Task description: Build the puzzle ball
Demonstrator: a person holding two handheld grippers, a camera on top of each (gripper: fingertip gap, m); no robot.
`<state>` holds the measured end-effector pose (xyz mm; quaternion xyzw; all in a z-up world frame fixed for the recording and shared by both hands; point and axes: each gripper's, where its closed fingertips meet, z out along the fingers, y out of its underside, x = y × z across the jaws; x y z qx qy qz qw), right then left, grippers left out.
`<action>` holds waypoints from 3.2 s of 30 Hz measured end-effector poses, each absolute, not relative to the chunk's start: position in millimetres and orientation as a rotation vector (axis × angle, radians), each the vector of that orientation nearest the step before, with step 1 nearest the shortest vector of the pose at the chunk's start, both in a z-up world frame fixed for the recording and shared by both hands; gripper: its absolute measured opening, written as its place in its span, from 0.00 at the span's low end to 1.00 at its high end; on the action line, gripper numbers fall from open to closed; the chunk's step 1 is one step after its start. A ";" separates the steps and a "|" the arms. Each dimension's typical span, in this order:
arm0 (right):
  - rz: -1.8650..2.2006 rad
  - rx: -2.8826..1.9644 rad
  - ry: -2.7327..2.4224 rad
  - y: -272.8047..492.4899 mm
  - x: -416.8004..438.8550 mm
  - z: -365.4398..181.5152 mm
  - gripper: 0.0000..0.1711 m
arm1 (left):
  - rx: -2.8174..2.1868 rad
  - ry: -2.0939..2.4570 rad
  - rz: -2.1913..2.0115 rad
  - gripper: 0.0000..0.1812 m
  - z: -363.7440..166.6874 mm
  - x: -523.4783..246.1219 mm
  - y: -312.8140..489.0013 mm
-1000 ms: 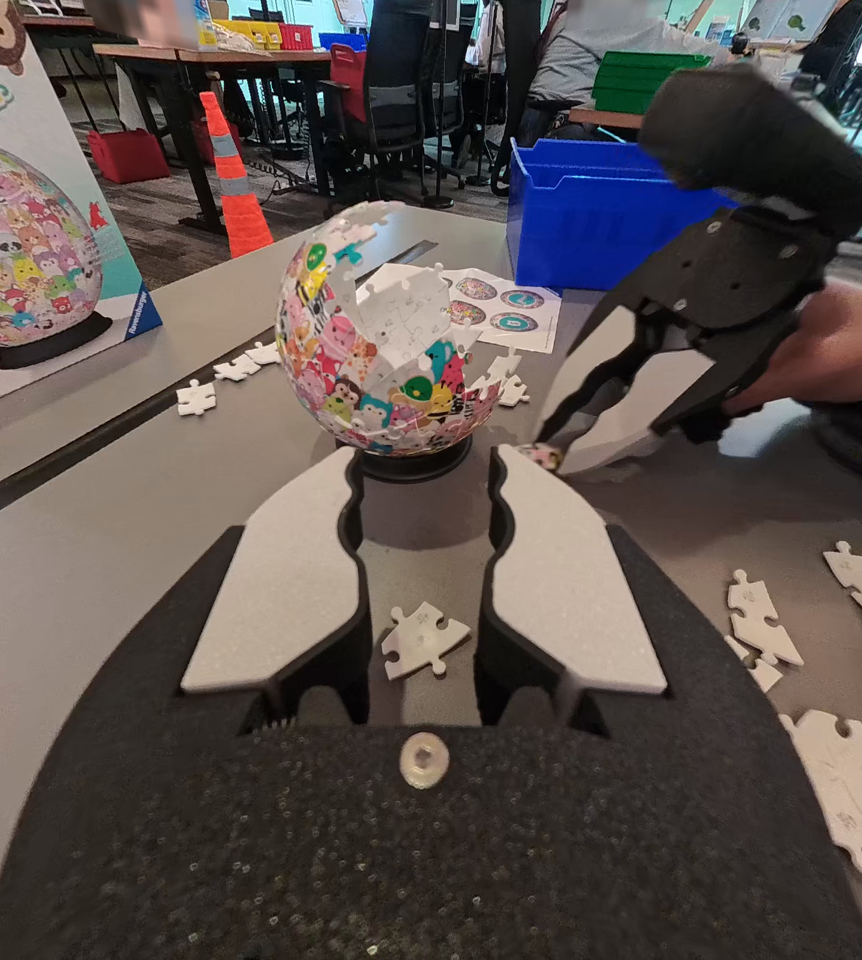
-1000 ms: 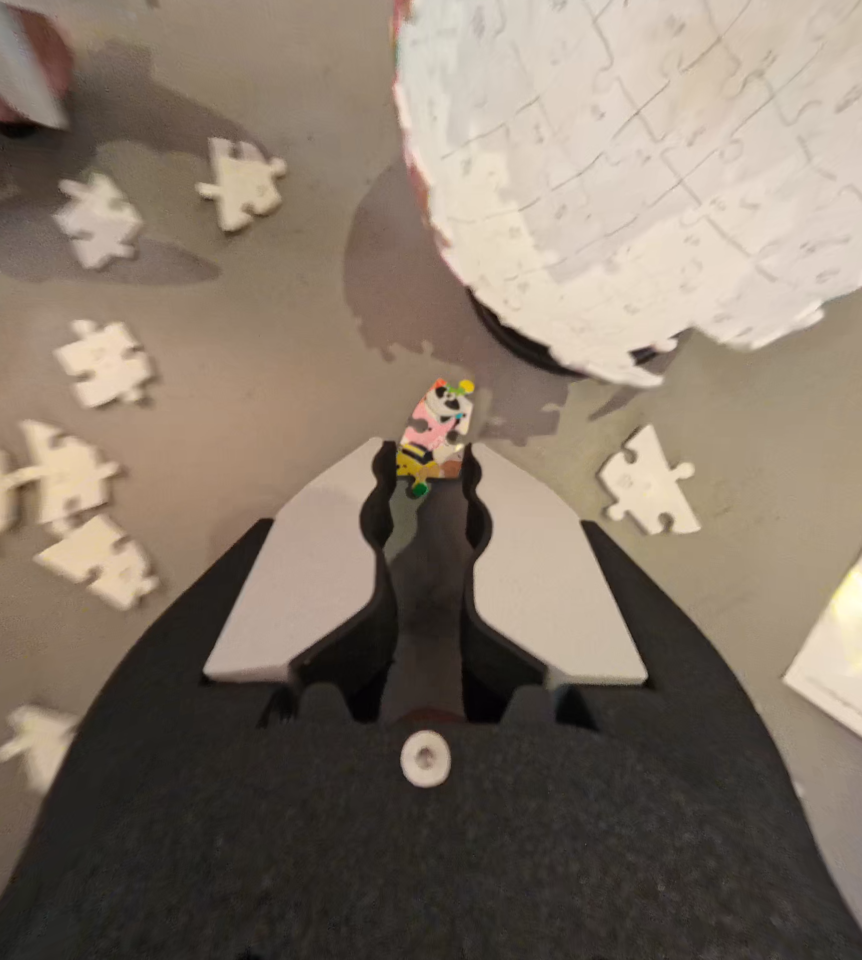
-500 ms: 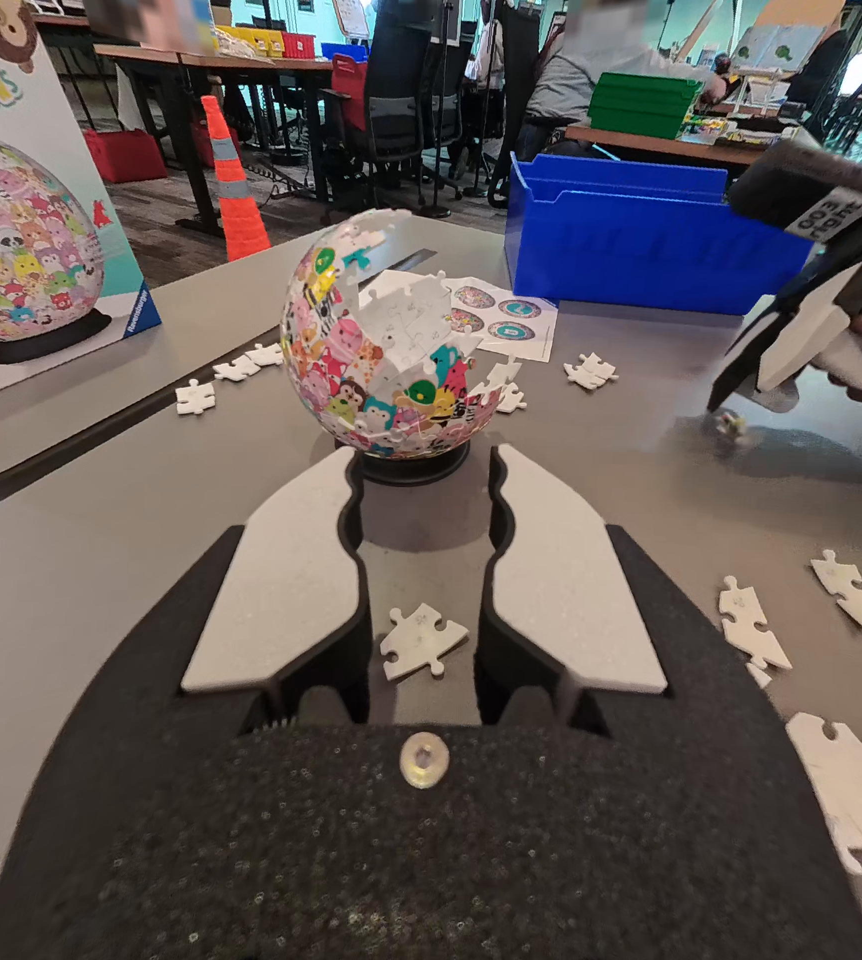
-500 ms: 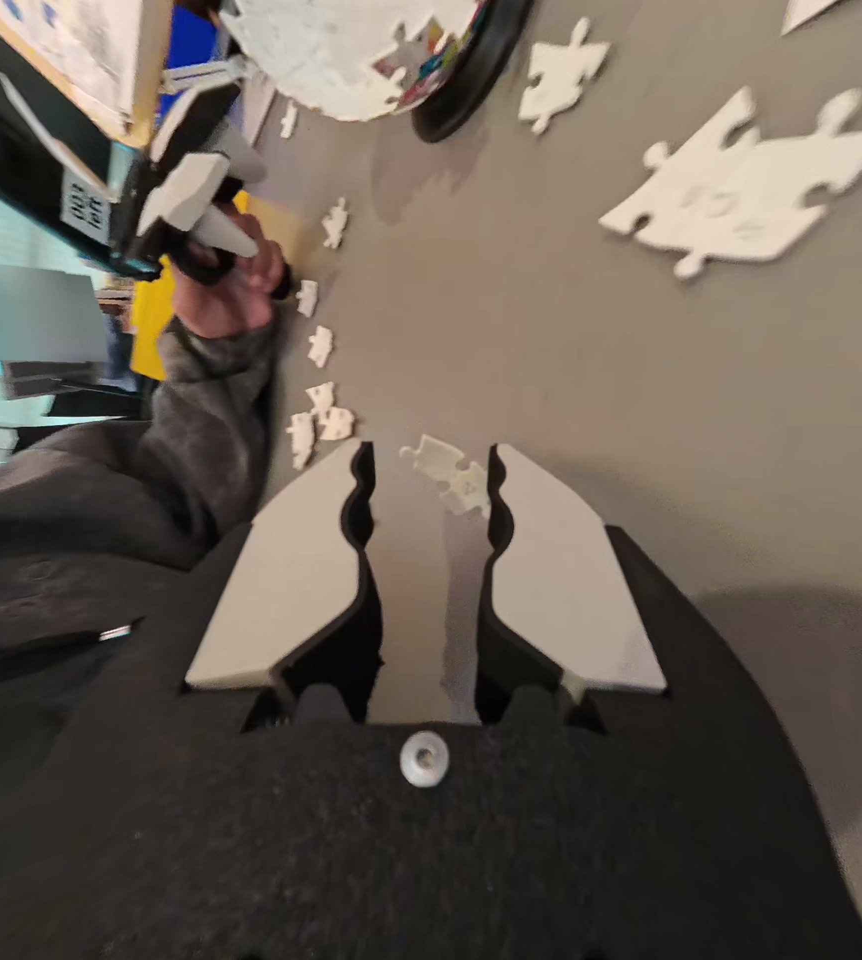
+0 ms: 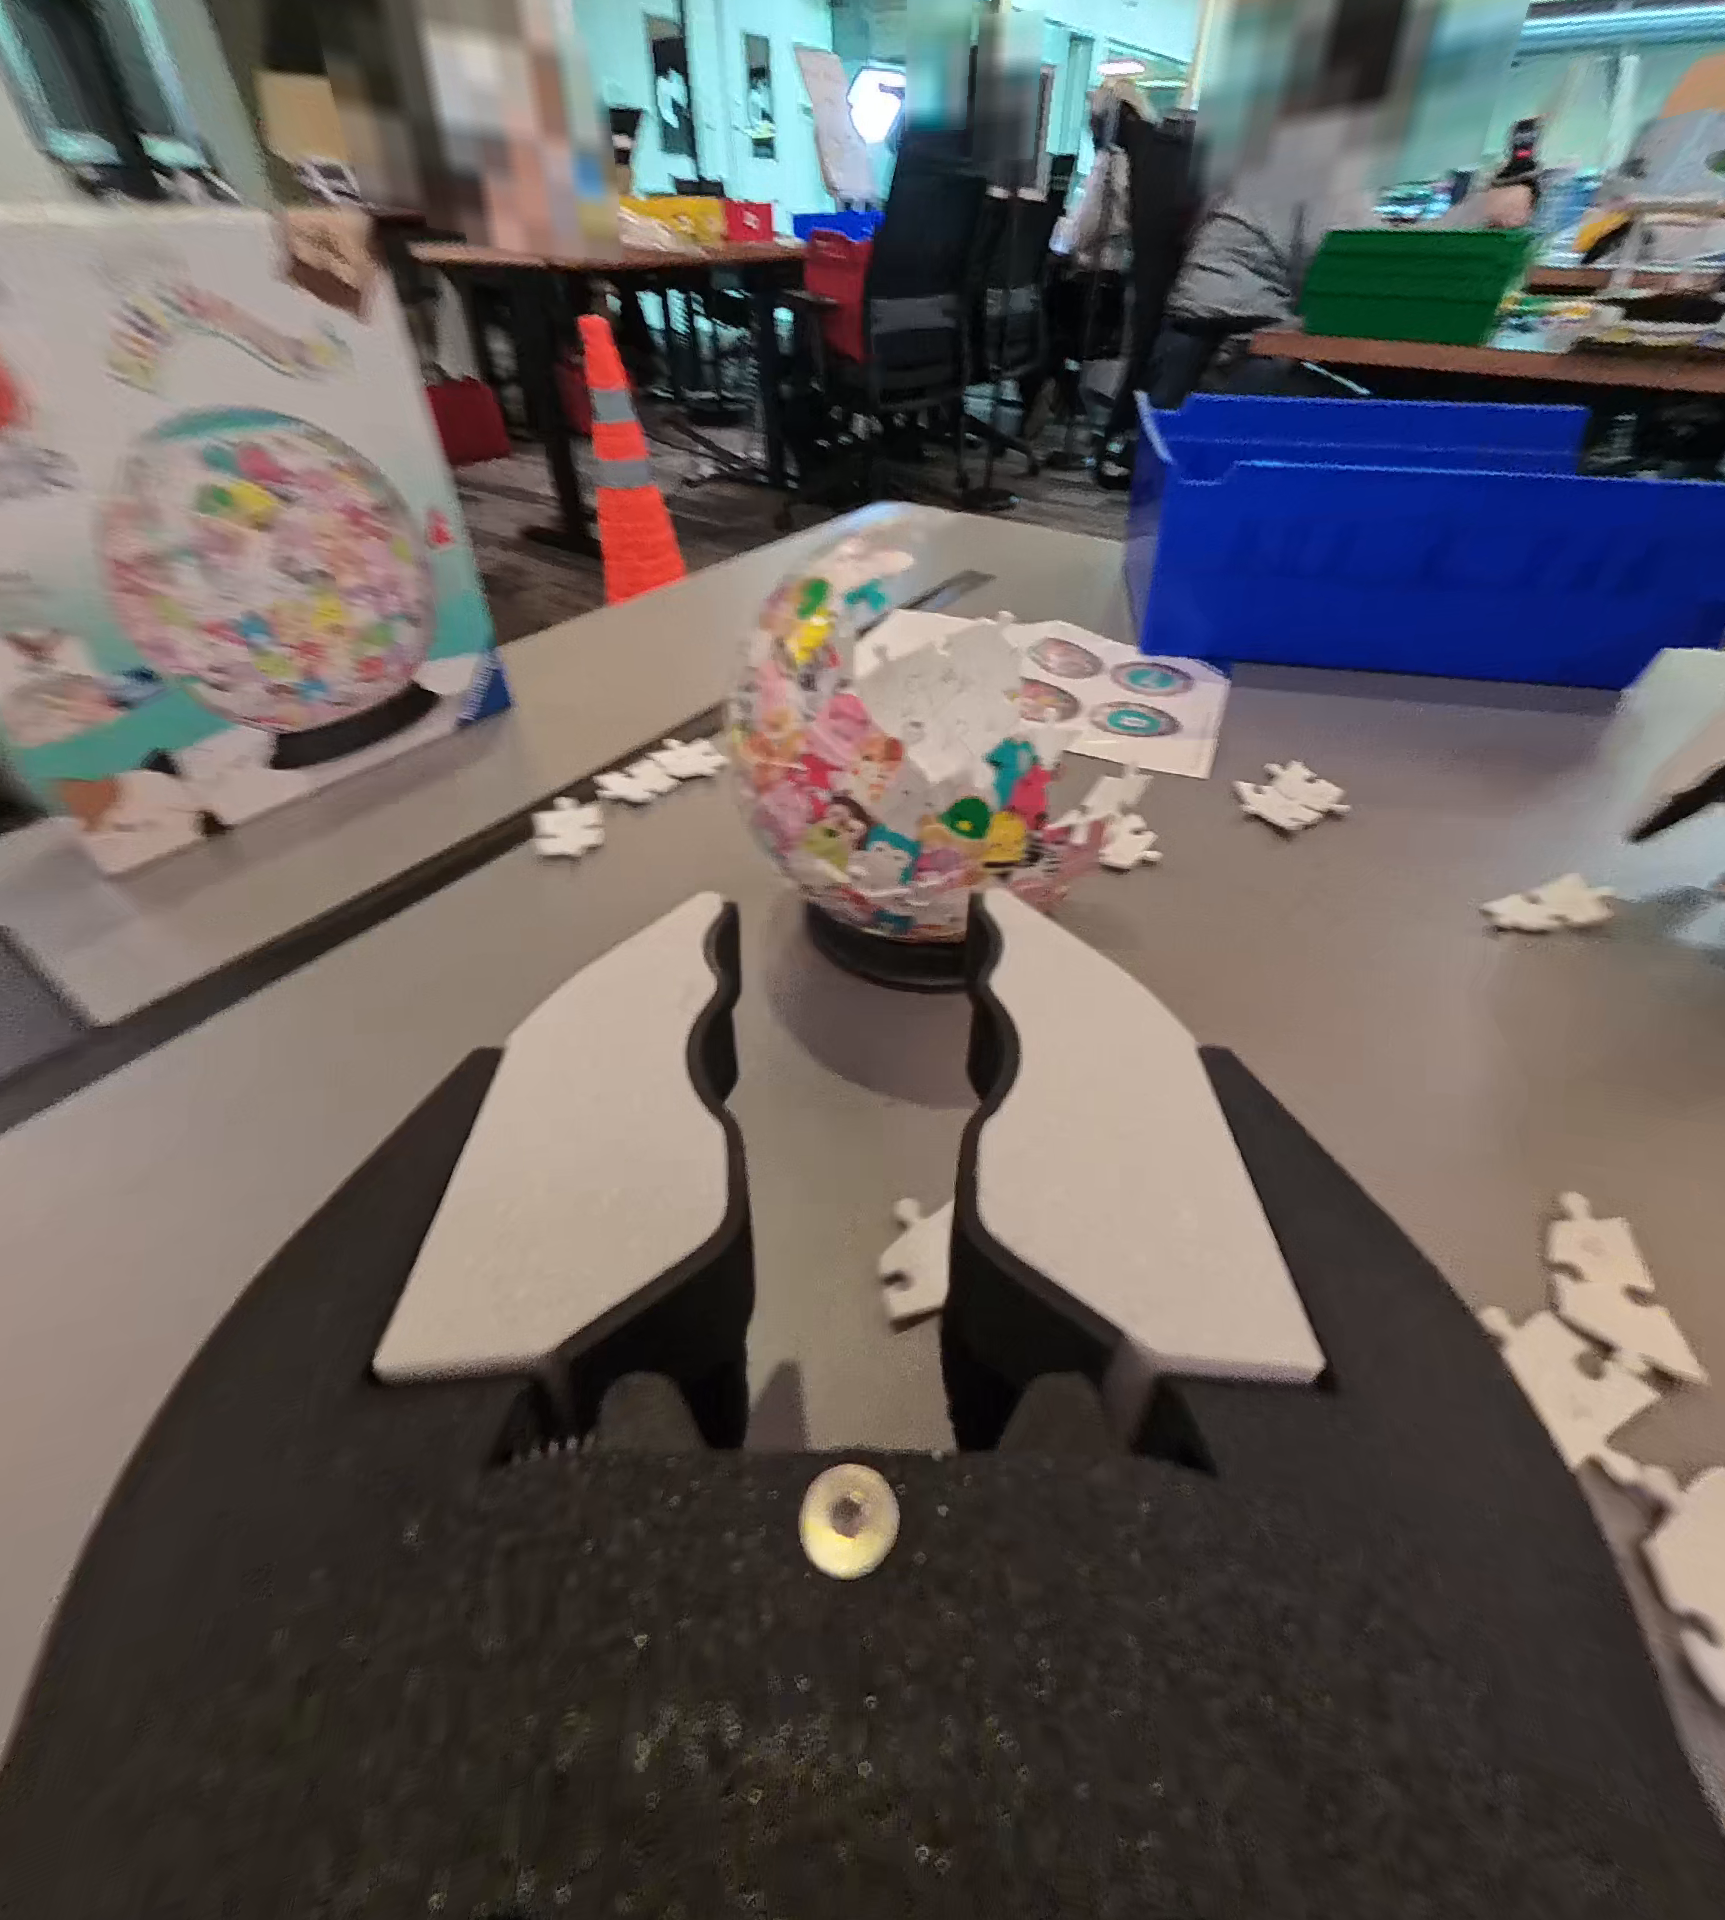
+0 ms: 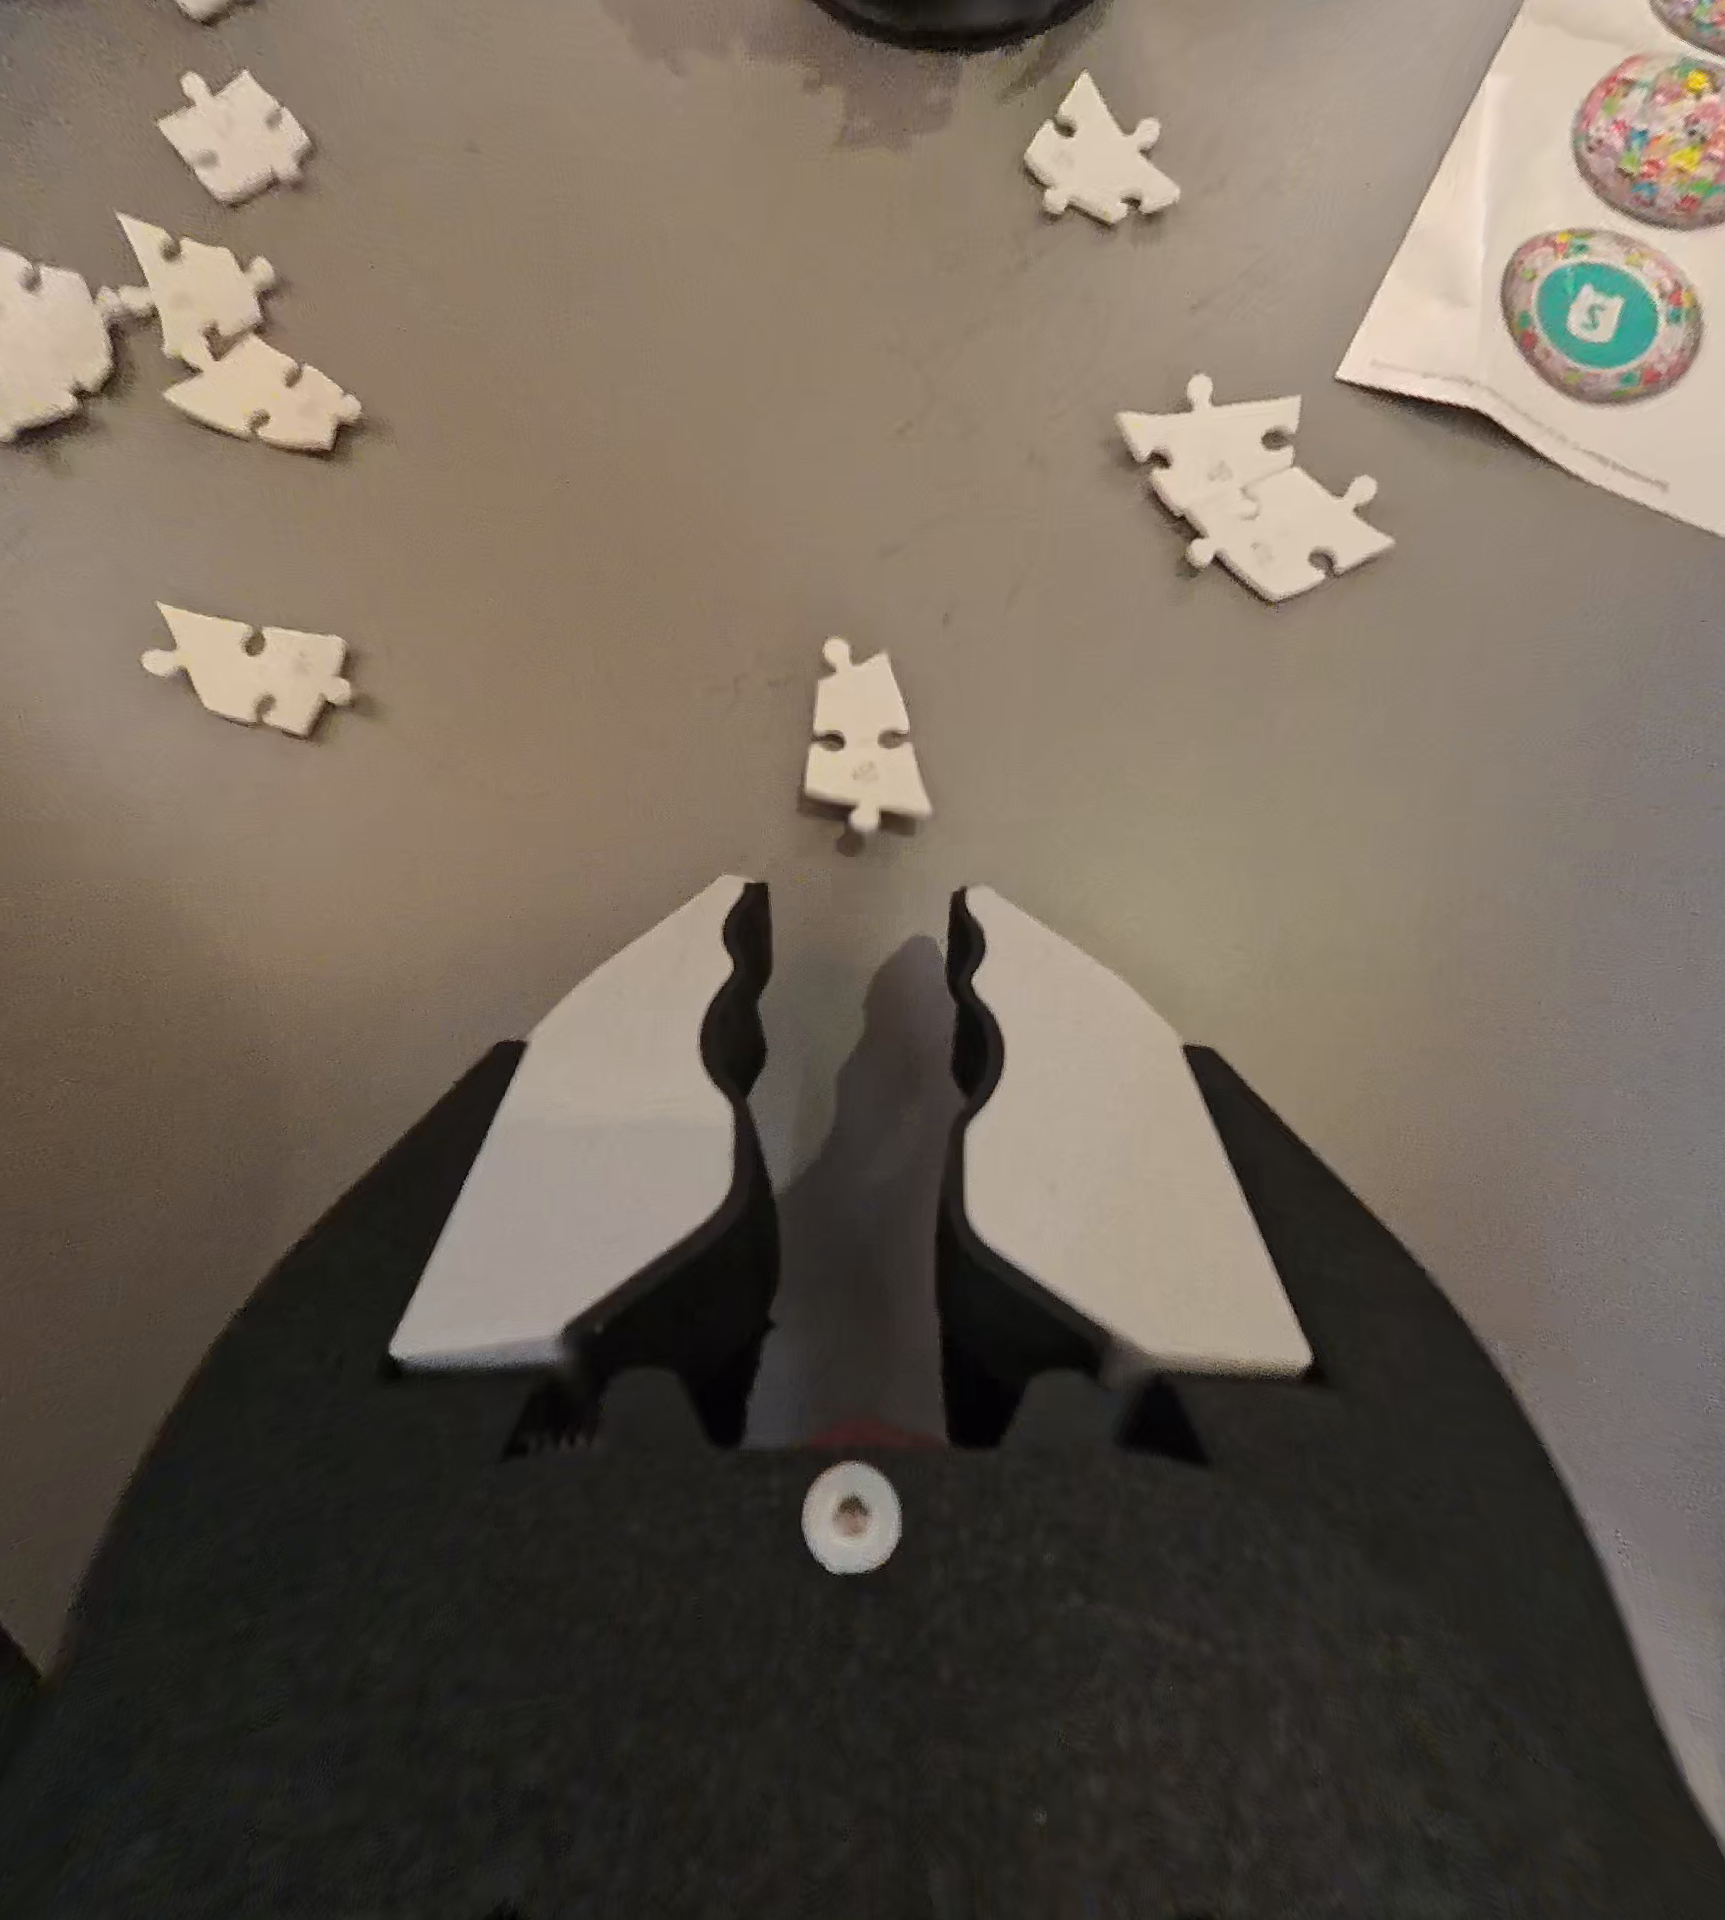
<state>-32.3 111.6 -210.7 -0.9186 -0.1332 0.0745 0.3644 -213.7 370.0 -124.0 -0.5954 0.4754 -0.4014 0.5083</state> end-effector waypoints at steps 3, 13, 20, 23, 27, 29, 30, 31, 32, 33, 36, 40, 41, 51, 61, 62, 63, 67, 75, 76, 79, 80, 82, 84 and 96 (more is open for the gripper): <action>0.197 -2.268 -0.239 106.5 -39.9 -200.9 0.15 | -1.467 1.172 -0.896 0.25 -125.0 -239.5 376.4; 0.170 -2.118 -0.177 111.8 -42.5 -179.4 0.14 | -1.756 1.490 -0.711 0.26 -180.2 -256.4 331.8; 0.109 -2.115 -0.262 111.2 -47.6 -177.9 0.14 | -1.939 1.445 -0.612 0.26 -198.7 -255.9 334.8; 0.133 -2.113 -0.291 111.6 -54.9 -178.2 0.14 | -2.014 1.444 -0.587 0.30 -210.3 -239.3 340.0; 0.152 -2.095 -0.311 109.6 -60.5 -174.6 0.14 | -2.042 1.458 -0.508 0.32 -222.7 -226.1 340.9; 0.166 -2.088 -0.310 108.9 -61.0 -173.0 0.14 | -2.064 1.450 -0.491 0.32 -227.4 -221.7 341.2; 0.172 -2.086 -0.308 108.8 -60.9 -172.5 0.14 | -2.071 1.439 -0.501 0.27 -227.6 -219.7 340.8; 0.176 -2.086 -0.306 108.6 -60.6 -172.7 0.14 | -2.073 1.435 -0.501 0.23 -227.6 -218.8 340.6; 0.179 -2.088 -0.304 108.6 -60.3 -173.1 0.14 | -2.066 1.447 -0.492 0.22 -227.5 -218.4 339.7; 0.180 -2.089 -0.305 108.6 -60.2 -173.1 0.14 | -2.053 1.469 -0.482 0.22 -227.0 -218.7 338.0; 0.207 -2.060 -0.320 111.2 -65.5 -169.3 0.13 | -1.962 1.520 -0.654 0.22 -213.0 -210.8 317.0; 0.524 -1.818 -0.442 131.1 -108.5 -127.6 0.12 | -1.590 1.388 -1.686 0.22 -110.6 -184.1 232.7; 0.621 -1.725 -0.477 136.3 -119.7 -110.3 0.12 | -1.468 1.319 -1.920 0.22 -82.7 -184.2 217.4; 0.977 -1.310 -0.639 154.1 -170.7 -22.9 0.12 | -0.988 1.023 -2.846 0.22 -16.8 -181.9 151.6; 0.901 -1.328 -0.732 138.4 -167.5 -32.7 0.01 | -1.099 1.023 -2.990 0.20 -29.6 -170.6 138.7; 0.874 -1.369 -0.720 141.6 -162.0 -34.7 0.01 | -1.184 1.064 -2.905 0.24 -36.8 -169.0 143.6; 0.850 -1.434 -0.723 144.0 -157.4 -40.0 0.01 | -1.274 1.141 -2.751 0.27 -46.4 -167.7 147.5; 0.599 -1.742 -0.880 149.1 -148.5 -76.1 0.01 | -1.376 1.524 -1.985 0.21 -75.2 -169.6 153.1; 0.533 -1.912 -1.142 135.3 -177.1 -99.9 0.01 | -1.218 1.877 -1.288 0.02 -106.4 -174.1 133.8; 0.529 -1.911 -1.142 136.4 -177.7 -100.1 0.01 | -1.206 1.882 -1.265 0.02 -108.5 -174.4 133.7; 0.595 -1.826 -1.072 140.3 -182.3 -88.1 0.02 | -1.187 1.849 -1.365 0.01 -102.7 -176.3 131.3; 0.639 -1.783 -1.031 141.6 -183.7 -81.6 0.02 | -1.178 1.815 -1.419 0.01 -97.5 -176.6 131.3; 0.723 -1.699 -0.926 144.6 -181.1 -68.1 0.04 | -1.172 1.729 -1.506 0.01 -88.5 -176.4 135.6; 0.766 -1.660 -0.842 145.5 -171.7 -60.5 0.07 | -1.161 1.647 -1.580 0.01 -81.9 -177.4 141.5; 0.454 -1.711 -0.889 153.4 -162.0 -68.9 0.04 | -1.035 1.616 -1.486 0.01 -86.8 -174.2 142.9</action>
